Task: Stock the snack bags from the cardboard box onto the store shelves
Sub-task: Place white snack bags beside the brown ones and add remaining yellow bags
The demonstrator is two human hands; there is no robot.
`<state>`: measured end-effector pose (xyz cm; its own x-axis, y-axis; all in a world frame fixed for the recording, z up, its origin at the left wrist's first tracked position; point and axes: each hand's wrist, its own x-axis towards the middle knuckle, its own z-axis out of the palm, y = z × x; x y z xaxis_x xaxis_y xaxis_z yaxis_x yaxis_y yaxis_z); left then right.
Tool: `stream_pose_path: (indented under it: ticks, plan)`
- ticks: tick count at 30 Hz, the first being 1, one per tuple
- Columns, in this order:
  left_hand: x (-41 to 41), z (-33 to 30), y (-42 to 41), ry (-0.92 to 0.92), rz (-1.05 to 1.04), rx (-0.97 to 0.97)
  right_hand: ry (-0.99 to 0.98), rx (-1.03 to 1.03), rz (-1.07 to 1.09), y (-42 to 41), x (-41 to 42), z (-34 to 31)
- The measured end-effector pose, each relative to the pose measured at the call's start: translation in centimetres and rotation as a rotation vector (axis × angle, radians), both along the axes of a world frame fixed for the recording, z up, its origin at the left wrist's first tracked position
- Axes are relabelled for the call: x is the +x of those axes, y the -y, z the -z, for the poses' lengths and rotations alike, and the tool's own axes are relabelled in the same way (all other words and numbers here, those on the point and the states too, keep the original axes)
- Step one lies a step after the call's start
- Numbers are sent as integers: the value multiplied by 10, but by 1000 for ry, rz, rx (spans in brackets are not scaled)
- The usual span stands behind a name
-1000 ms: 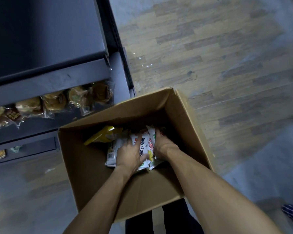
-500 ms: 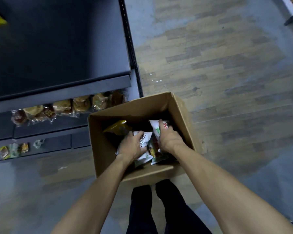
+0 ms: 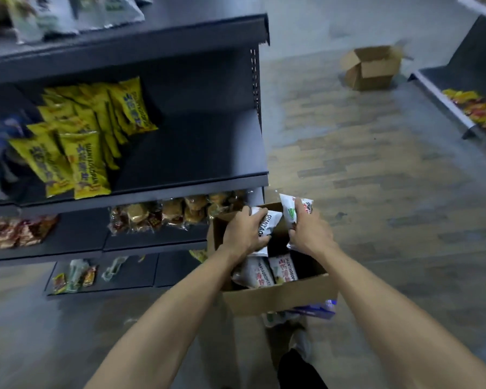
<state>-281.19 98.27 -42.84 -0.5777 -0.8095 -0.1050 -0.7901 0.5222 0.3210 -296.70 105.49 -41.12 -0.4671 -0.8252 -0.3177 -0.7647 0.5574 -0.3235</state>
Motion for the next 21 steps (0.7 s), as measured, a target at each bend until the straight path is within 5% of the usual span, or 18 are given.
stream_pose_path:
  ticks: [8,21]
  plan:
    - [77,-90,-24,-85,58,-296,-51,-204,79,-30,78,-98]
    - [176,-252,2,-225,-165,-708,-173,-648,-49,8,175,-255]
